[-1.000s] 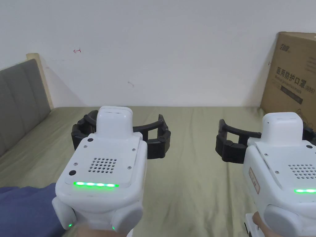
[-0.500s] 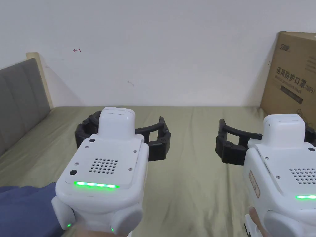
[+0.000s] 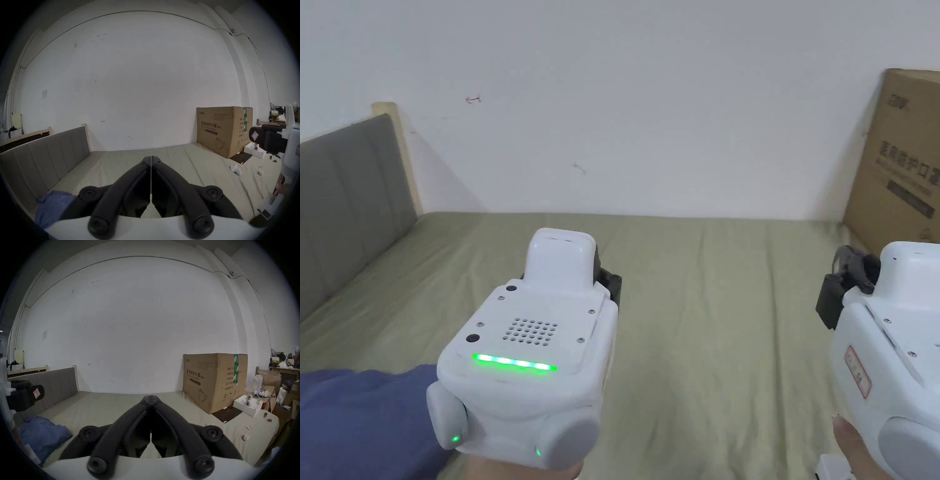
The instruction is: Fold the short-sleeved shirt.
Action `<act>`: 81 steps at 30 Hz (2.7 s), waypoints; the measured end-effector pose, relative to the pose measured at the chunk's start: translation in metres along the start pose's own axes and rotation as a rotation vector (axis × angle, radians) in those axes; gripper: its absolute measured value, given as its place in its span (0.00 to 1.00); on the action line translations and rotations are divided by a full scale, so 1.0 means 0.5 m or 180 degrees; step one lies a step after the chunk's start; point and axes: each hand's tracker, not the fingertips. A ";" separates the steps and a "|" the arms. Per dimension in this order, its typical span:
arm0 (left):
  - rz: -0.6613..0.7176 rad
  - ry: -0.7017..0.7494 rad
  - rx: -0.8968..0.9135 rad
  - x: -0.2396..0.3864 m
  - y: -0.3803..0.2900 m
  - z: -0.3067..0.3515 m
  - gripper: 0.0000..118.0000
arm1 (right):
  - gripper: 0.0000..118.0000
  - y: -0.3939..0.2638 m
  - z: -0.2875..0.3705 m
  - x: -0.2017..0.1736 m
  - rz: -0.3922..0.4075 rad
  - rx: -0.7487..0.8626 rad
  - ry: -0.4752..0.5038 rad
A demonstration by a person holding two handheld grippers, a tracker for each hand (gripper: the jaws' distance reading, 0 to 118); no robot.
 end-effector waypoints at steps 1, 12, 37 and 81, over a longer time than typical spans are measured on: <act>-0.0011 0.0069 -0.0022 -0.021 -0.005 0.009 0.00 | 0.00 -0.002 -0.007 -0.015 0.0008 -0.0007 0.0017; -0.0003 0.1783 -0.0206 -0.421 -0.043 0.272 0.00 | 0.00 -0.024 -0.006 -0.439 0.0071 -0.0191 0.1791; 0.1851 0.0772 -0.3582 -0.741 -0.602 -0.132 0.98 | 0.00 -0.198 -0.110 -0.437 0.0328 -0.1418 0.2514; 0.0664 -0.1298 -0.0931 -0.156 0.217 -0.063 0.02 | 0.00 -0.029 -0.052 -0.046 -0.0068 -0.1097 0.1210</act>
